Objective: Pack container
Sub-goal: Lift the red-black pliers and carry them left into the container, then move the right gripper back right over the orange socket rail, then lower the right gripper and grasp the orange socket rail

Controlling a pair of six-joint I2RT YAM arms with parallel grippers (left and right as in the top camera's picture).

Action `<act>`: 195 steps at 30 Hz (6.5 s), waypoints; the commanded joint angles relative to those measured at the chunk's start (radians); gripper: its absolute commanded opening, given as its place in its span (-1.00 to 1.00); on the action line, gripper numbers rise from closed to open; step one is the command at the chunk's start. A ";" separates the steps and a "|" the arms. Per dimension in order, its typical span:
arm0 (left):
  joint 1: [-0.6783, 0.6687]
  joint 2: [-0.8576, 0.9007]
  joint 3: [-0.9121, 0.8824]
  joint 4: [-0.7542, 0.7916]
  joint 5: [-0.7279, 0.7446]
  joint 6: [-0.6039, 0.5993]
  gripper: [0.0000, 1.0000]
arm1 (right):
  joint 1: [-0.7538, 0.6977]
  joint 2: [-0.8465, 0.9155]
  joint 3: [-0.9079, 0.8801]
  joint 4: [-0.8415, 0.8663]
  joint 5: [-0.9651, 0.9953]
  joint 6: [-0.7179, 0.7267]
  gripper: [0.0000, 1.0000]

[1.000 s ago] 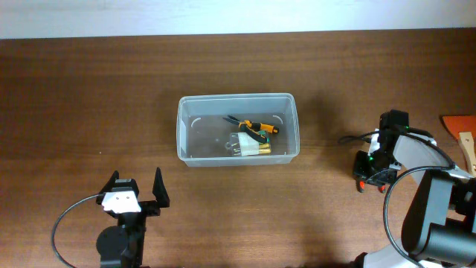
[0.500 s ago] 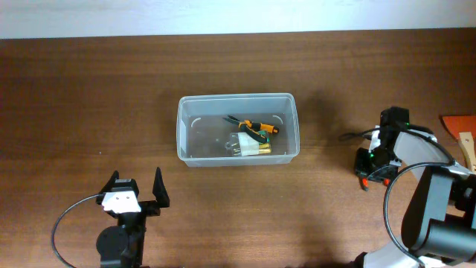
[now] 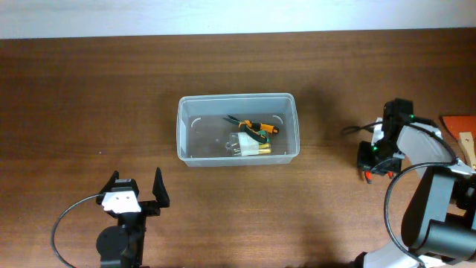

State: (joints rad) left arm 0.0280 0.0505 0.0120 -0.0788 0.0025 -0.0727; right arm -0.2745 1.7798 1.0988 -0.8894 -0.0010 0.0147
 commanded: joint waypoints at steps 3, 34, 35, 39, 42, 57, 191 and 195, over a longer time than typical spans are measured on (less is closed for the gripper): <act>-0.004 0.003 -0.003 -0.005 -0.002 -0.002 0.98 | 0.018 0.007 0.159 -0.066 0.010 -0.094 -0.85; -0.004 0.003 -0.003 -0.005 -0.002 -0.002 0.98 | 0.761 0.007 0.552 -0.206 0.002 -0.399 -0.74; -0.004 0.003 -0.003 -0.005 -0.001 -0.002 0.98 | 0.774 0.007 0.551 -0.206 -0.009 -0.411 -0.75; -0.004 0.003 -0.003 -0.004 -0.002 -0.002 0.98 | 0.805 0.010 0.539 -0.191 -0.056 -0.437 -0.75; -0.004 0.003 -0.003 -0.004 -0.002 -0.002 0.98 | 0.804 0.027 0.526 -0.164 -0.067 -0.438 -0.75; -0.004 0.003 -0.003 -0.005 -0.002 -0.002 0.98 | 0.791 0.203 0.526 -0.152 -0.124 -0.437 -0.67; -0.004 0.003 -0.003 -0.004 -0.017 -0.002 0.99 | -0.509 0.206 0.141 0.083 -0.029 -0.739 0.97; -0.004 0.003 -0.003 -0.004 -0.017 -0.002 0.98 | -0.540 0.206 0.141 0.082 -0.033 -0.727 0.97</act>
State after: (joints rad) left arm 0.0280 0.0505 0.0120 -0.0788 -0.0074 -0.0727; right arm -0.7856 1.9610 1.2453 -0.8093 -0.0280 -0.7315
